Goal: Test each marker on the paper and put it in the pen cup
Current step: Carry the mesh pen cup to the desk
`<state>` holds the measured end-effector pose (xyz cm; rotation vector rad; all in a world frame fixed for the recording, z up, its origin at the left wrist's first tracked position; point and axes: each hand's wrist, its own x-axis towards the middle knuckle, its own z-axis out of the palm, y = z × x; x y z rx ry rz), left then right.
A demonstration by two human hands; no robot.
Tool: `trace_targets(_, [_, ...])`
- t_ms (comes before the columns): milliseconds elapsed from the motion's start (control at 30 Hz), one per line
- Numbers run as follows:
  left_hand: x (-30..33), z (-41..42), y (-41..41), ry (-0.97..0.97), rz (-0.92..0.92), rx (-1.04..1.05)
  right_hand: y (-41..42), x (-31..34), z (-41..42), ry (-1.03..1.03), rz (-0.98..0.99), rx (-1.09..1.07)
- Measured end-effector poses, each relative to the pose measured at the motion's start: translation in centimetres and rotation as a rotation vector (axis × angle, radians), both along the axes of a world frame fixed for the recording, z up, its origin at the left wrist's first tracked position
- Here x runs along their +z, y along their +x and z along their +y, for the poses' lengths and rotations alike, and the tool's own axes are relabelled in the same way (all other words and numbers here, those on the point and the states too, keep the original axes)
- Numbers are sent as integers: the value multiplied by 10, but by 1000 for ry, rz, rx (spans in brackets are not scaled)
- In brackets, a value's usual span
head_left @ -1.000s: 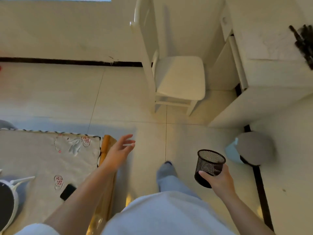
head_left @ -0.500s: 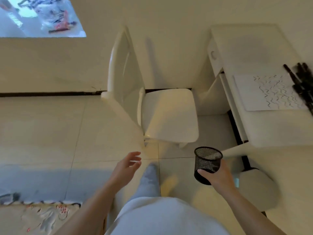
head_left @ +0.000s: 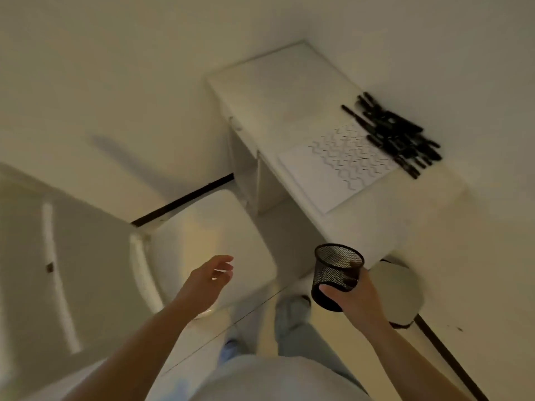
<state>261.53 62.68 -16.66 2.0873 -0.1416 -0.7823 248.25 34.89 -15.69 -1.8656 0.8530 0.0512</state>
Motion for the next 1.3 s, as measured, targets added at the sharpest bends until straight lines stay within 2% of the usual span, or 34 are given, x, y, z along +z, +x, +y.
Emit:
trace_targets(267, [6,-132,35,-31,-23,-37,31,11,-106,1,7,-64])
trace_targets(600, [23,-221,87,100,-79,-421,53,5,-170,90,-93,-371])
trace_targets(800, [28,-302,135,190,-189,-634,56,-5,-191,107,-126,-538])
trace_targets(1000, [3,-388,205,349,-450,-1129,87,-14,-225,-51,-84,-875])
trace_targets(1200, [-42,-451,251,250,-798,-1681,133,-31,-265,-162,-73,-1089])
trace_targets(1300, [-57,-464,269,169,-999,-1889,155,-42,-285,-200,-55,-1157])
